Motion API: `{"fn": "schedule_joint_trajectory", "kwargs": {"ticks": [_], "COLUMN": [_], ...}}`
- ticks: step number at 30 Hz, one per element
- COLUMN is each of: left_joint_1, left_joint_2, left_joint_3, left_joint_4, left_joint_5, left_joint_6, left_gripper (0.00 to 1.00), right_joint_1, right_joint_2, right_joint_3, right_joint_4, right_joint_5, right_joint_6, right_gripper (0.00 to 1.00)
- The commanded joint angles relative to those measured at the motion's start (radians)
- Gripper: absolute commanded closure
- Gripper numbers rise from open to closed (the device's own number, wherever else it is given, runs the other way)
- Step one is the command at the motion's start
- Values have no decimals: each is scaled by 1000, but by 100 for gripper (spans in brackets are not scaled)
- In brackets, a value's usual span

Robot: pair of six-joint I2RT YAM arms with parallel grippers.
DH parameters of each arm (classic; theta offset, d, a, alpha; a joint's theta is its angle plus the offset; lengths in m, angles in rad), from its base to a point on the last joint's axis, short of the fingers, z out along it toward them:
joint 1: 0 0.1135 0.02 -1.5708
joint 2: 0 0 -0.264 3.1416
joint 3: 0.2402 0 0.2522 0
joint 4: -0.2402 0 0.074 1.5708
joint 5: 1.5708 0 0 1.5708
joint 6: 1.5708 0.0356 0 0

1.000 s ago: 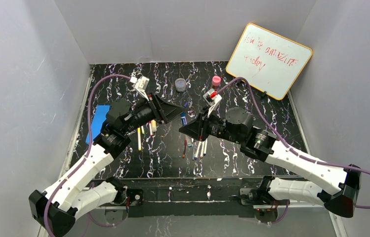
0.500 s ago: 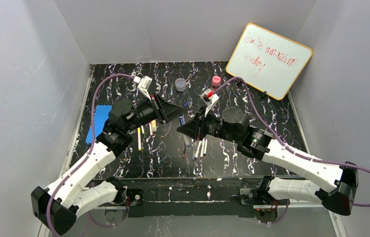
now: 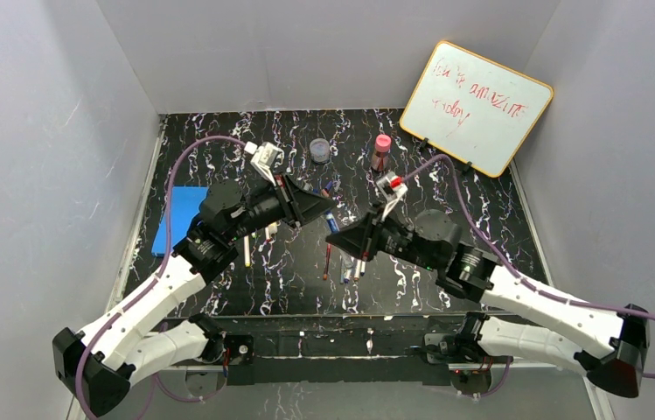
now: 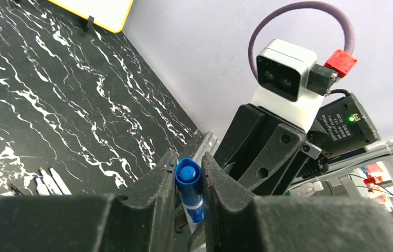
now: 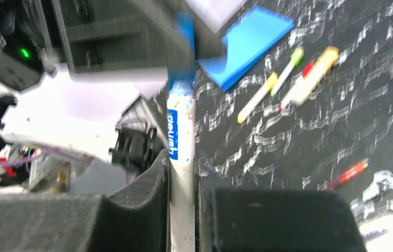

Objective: Open the pen caps

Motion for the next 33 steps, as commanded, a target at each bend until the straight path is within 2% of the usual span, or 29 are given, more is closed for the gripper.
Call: {"fn": "schedule_joint_trajectory", "kwargs": {"ticks": [1, 7, 12, 15, 20, 28, 33], "left_joint_1": [46, 46, 46, 46, 46, 46, 46], "left_joint_2": [-39, 2, -14, -55, -135, -195, -199], "left_joint_3": [70, 67, 52, -22, -160, -276, -320], "left_joint_4": [129, 168, -64, -181, -299, -346, -322], "left_joint_5": [-277, -287, -321, -347, -408, -386, -368], "left_joint_6": [60, 45, 156, 225, 288, 326, 323], "left_gripper": [100, 100, 100, 100, 100, 100, 100], "right_joint_1": [-6, -5, -6, -11, -112, -301, -345], "right_joint_2": [-140, -193, -80, 36, 180, 246, 345], "right_joint_3": [-120, -74, 36, 56, -7, -159, -184], "right_joint_4": [-138, -241, -534, -629, -542, -247, -189], "right_joint_5": [77, 176, 544, 620, 462, 197, 153], "right_joint_6": [115, 77, 119, 136, 131, 122, 135], "right_gripper": [99, 99, 99, 99, 99, 99, 99]}}
